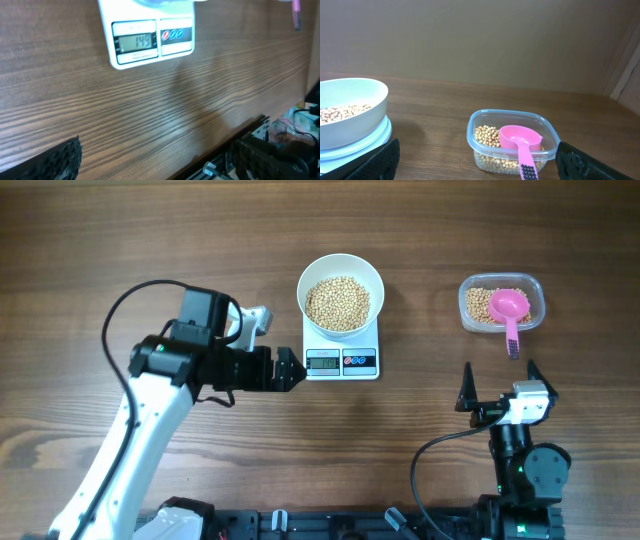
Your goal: Scoop item into bowl and weigh 150g on scale
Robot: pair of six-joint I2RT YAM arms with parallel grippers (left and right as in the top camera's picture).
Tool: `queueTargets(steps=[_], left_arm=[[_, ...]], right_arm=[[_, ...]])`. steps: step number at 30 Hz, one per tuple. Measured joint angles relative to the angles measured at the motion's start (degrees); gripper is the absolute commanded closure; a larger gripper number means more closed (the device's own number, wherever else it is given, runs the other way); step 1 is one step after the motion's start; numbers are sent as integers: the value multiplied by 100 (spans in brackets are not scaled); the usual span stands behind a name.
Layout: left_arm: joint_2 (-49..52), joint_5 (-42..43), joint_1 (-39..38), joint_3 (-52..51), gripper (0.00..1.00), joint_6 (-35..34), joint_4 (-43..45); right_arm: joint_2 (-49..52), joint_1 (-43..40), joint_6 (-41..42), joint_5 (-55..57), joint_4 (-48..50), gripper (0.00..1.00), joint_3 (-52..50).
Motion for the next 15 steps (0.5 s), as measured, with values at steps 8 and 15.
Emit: queueTargets(steps=[8, 15], left_arm=[[-1403, -627, -4, 0, 0, 0, -7], [-2752, -1445, -4, -184, 0, 0, 267]], right_arm=[[0, 0, 0, 0, 0, 0, 0], [0, 0, 0, 0, 0, 0, 0]])
